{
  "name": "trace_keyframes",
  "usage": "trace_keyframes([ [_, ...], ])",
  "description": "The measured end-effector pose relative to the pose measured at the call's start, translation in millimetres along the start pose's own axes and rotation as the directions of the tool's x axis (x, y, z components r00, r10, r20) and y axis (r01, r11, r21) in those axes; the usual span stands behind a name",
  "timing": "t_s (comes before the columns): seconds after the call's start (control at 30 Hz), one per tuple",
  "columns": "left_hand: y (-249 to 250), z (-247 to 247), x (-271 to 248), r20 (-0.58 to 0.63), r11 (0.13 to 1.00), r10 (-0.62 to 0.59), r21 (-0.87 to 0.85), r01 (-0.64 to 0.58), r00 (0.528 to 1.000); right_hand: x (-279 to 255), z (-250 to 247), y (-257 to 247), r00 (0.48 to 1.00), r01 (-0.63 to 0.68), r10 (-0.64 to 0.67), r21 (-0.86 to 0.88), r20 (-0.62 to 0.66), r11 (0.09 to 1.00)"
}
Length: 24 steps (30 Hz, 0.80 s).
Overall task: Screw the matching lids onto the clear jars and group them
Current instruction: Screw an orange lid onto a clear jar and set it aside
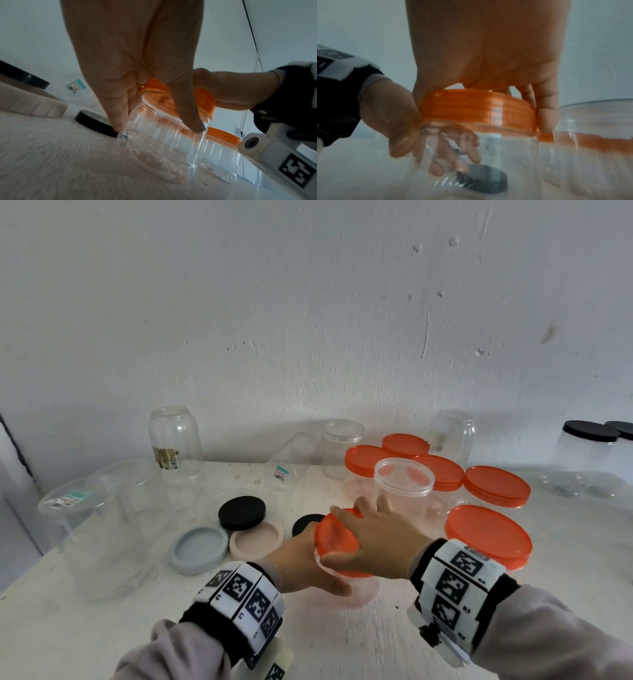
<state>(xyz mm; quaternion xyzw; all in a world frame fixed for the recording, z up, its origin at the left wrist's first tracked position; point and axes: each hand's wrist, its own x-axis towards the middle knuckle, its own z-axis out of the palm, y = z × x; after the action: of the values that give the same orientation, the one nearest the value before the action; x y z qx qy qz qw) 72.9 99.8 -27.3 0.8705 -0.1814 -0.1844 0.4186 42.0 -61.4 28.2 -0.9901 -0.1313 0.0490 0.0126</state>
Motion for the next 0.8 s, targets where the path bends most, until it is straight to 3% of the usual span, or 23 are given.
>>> trace_keyframes([
  [0.17, 1, -1, -2, 0.009, 1.000, -0.022, 0.019, 0.022, 1.000, -4, 14, 1, 0.996, 0.003, 0.008, 0.125, -0.086, 0.992],
  [0.43, 6, -3, -6, 0.040, 0.995, -0.080, 0.060, 0.077, 0.996, -2, 21, 9, 0.998, 0.052, -0.035, 0.309, -0.060, 0.950],
  [0.8, 17, -5, -13, 0.038, 0.984, -0.106, 0.145, 0.100, 0.994, 1, 23, 27, 0.989, 0.140, -0.146, 0.413, -0.019, 0.900],
])
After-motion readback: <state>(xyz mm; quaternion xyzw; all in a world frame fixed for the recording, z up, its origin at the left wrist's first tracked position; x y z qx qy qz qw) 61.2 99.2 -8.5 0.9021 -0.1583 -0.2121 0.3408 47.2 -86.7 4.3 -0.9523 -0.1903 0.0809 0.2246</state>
